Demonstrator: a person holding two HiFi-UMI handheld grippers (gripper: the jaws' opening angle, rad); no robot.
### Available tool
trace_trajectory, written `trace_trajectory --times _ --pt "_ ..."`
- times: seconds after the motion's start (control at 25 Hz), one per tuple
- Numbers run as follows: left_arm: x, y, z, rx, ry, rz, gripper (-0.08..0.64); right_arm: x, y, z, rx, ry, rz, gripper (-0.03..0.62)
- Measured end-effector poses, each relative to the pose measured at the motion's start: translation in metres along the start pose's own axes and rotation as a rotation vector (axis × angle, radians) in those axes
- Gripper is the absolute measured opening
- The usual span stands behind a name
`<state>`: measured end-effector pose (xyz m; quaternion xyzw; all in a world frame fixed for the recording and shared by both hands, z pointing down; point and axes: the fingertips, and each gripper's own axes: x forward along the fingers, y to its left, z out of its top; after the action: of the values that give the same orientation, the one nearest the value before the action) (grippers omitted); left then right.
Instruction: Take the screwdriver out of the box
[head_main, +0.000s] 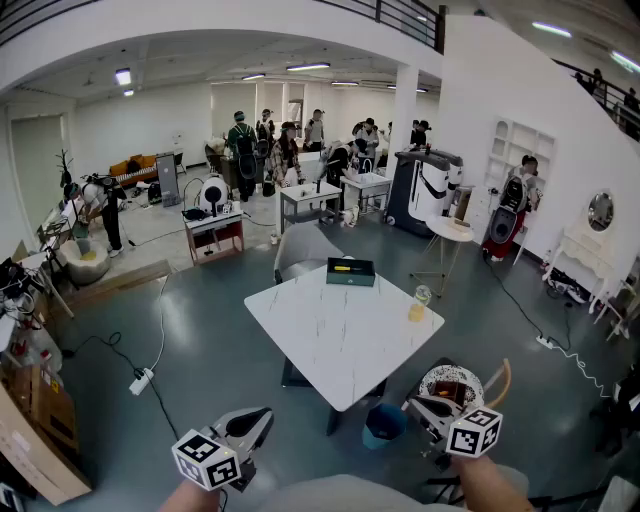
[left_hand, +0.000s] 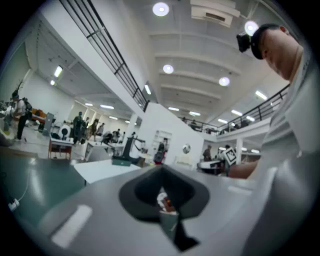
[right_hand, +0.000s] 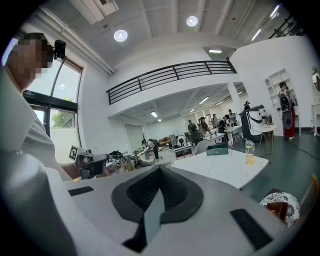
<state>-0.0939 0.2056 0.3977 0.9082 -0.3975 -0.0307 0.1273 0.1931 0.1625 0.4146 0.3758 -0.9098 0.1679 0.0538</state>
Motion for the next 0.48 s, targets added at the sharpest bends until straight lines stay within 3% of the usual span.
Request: trace_trajectory --times 0.48 --pt "0.0071 -0.0028 -0.0008 -0.007 0.007 -0.005 0.005 -0.0044 -0.005 0.0011 -0.002 0.0 0.002 0.008"
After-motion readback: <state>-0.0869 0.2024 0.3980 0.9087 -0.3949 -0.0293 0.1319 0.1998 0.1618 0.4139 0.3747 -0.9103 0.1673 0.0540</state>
